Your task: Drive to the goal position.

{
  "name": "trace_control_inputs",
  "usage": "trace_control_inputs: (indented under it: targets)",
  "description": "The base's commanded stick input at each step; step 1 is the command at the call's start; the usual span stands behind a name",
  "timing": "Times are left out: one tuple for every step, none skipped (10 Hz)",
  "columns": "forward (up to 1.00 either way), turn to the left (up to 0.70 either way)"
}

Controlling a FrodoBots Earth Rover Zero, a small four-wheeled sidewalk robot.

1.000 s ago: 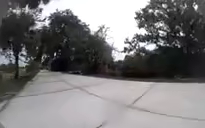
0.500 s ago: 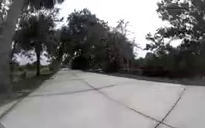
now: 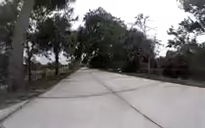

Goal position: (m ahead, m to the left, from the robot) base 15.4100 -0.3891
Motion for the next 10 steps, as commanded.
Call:
trace_control_inputs:
  targets:
    - [0.70, 0.00]
    - [0.70, 0.00]
    - [0.70, 0.00]
    - [0.70, 0.00]
    - [0.70, 0.00]
    - [0.70, 0.00]
    - [0.70, 0.00]
    - [0.70, 0.00]
    - [0.70, 0.00]
    - [0.70, 0.00]
